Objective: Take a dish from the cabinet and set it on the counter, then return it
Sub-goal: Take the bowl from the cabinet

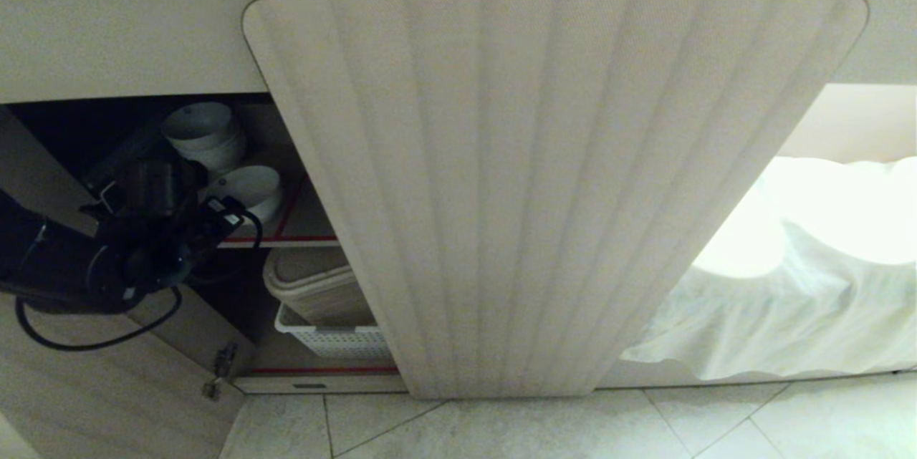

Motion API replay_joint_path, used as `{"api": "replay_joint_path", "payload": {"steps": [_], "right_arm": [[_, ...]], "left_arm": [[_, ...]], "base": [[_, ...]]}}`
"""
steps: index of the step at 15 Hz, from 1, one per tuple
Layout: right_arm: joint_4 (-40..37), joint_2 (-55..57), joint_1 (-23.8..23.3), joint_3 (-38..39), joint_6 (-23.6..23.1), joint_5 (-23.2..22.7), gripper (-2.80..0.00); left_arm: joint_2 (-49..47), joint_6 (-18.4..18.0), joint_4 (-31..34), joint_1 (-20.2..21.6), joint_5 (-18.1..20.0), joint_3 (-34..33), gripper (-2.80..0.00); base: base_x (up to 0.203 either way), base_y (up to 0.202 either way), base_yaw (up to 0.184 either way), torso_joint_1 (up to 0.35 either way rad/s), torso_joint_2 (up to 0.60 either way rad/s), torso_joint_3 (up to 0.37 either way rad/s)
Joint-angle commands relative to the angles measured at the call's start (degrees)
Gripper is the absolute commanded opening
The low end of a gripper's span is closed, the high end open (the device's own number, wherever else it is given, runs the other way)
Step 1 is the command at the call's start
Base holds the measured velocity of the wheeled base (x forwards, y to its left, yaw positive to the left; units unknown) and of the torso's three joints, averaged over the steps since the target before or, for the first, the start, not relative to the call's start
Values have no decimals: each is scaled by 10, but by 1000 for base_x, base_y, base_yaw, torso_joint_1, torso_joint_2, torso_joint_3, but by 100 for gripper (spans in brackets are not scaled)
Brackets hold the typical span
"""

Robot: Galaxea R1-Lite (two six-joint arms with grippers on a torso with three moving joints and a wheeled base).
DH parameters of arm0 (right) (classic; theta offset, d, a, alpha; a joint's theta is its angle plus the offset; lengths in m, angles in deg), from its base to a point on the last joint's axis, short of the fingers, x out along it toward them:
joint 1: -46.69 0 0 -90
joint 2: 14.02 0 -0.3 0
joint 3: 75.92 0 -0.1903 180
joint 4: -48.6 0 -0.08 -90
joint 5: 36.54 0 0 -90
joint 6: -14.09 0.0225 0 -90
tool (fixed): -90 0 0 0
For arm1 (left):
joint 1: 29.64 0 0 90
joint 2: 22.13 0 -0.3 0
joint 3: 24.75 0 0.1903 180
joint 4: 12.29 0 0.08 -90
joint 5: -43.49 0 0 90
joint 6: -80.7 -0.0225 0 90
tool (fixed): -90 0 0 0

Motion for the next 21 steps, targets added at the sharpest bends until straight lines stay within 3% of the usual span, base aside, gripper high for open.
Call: {"api": "replay_joint_path", "payload": {"steps": [1, 9, 12, 21], "right_arm": [[0, 0, 0, 0, 0, 0, -280], [0, 0, 0, 0, 0, 0, -280], [0, 0, 0, 0, 0, 0, -280], [0, 0, 0, 0, 0, 0, -280]], "left_arm": [[-5, 3, 12, 1, -1, 12, 0], [-16, 2, 22, 0, -1, 23, 0], [-15, 2, 63, 0, -1, 57, 0], [-28, 2, 105, -2, -1, 110, 0]], "base": [[0, 0, 0, 0, 0, 0], [0, 0, 0, 0, 0, 0], [0, 0, 0, 0, 0, 0], [0, 0, 0, 0, 0, 0]]}}
